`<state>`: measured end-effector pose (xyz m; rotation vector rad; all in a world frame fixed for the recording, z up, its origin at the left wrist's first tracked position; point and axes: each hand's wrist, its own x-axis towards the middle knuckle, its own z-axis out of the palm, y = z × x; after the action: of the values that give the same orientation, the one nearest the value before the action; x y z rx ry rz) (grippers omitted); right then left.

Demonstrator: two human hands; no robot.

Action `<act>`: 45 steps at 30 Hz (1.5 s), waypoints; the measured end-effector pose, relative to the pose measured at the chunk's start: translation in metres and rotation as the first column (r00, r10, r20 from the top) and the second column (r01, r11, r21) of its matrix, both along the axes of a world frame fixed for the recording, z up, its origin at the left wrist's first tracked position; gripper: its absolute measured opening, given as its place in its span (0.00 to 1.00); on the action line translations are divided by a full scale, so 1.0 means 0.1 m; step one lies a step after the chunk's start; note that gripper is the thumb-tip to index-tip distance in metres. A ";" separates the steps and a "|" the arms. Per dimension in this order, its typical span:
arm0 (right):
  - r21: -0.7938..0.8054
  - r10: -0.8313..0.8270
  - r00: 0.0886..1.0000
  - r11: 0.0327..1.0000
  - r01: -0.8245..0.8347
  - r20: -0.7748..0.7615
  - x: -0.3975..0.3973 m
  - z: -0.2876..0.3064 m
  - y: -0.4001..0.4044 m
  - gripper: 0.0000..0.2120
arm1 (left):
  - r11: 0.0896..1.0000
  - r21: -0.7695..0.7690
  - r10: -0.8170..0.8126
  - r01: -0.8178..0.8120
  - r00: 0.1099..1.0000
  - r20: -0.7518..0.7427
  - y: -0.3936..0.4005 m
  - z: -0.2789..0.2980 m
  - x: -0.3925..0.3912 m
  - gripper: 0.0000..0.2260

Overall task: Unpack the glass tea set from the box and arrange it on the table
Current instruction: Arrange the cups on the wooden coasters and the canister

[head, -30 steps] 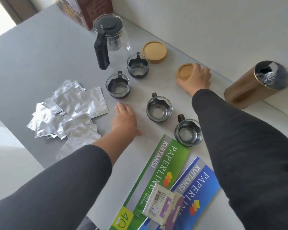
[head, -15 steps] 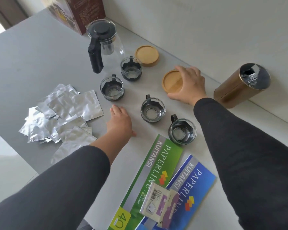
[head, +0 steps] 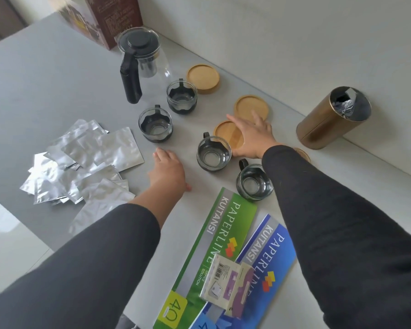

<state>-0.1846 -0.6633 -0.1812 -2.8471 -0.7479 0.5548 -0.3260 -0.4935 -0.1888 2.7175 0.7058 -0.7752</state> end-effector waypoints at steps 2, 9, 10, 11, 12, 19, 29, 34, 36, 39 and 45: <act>0.005 -0.015 1.000 1.000 0.014 0.017 -0.03 0.00 0.00 0.45 | 1.000 -0.002 -0.002 0.002 1.000 -0.001 0.00 0.00 0.00 0.50; 0.297 -0.286 0.949 0.925 0.237 0.135 -0.35 0.17 -0.19 0.37 | 0.999 0.012 -0.046 0.047 0.999 -0.029 0.02 0.02 -0.03 0.51; 0.380 -0.347 0.926 0.884 0.271 0.146 -0.45 0.19 -0.23 0.37 | 0.998 0.014 -0.055 0.055 0.998 -0.033 0.02 0.03 -0.03 0.51; 0.459 -0.401 0.904 0.837 0.297 0.145 -0.56 0.19 -0.27 0.36 | 0.998 0.014 -0.059 0.060 0.998 -0.036 0.03 0.03 -0.03 0.51; 0.524 -0.445 0.886 0.790 0.318 0.132 -0.69 0.19 -0.30 0.37 | 0.998 0.016 -0.064 0.065 0.997 -0.039 0.03 0.05 -0.04 0.51; 0.590 -0.538 0.843 0.680 0.435 -0.002 -1.47 -0.02 -0.40 0.44 | 0.985 0.070 -0.150 0.156 0.986 -0.076 0.04 0.08 -0.05 0.51; 0.598 -0.572 0.820 0.667 0.444 0.031 -1.43 -0.08 -0.27 0.46 | 0.990 0.075 -0.112 0.121 0.987 -0.111 0.01 0.10 -0.02 0.53; 0.634 -0.576 0.813 0.661 0.402 0.085 -0.99 0.02 -0.22 0.45 | 0.990 0.069 -0.117 0.124 0.988 -0.103 0.00 0.11 -0.01 0.52; 0.638 -0.573 0.815 0.661 0.395 0.088 -0.73 0.08 -0.19 0.45 | 0.991 0.063 -0.116 0.122 0.988 -0.101 0.00 0.11 -0.01 0.52; 0.649 -0.558 0.828 0.650 0.394 0.055 -0.34 0.14 -0.13 0.45 | 0.988 0.072 -0.130 0.136 0.988 -0.085 -0.01 0.11 -0.02 0.51; 0.676 -0.523 0.852 0.633 0.377 0.015 0.26 0.09 0.06 0.45 | 0.996 0.034 -0.080 0.082 0.995 -0.052 -0.01 0.05 0.00 0.52</act>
<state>-0.1588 -0.6569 -0.1720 -2.2791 -0.1454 -0.0974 -0.3264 -0.4950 -0.1834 2.7837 0.6290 -0.8600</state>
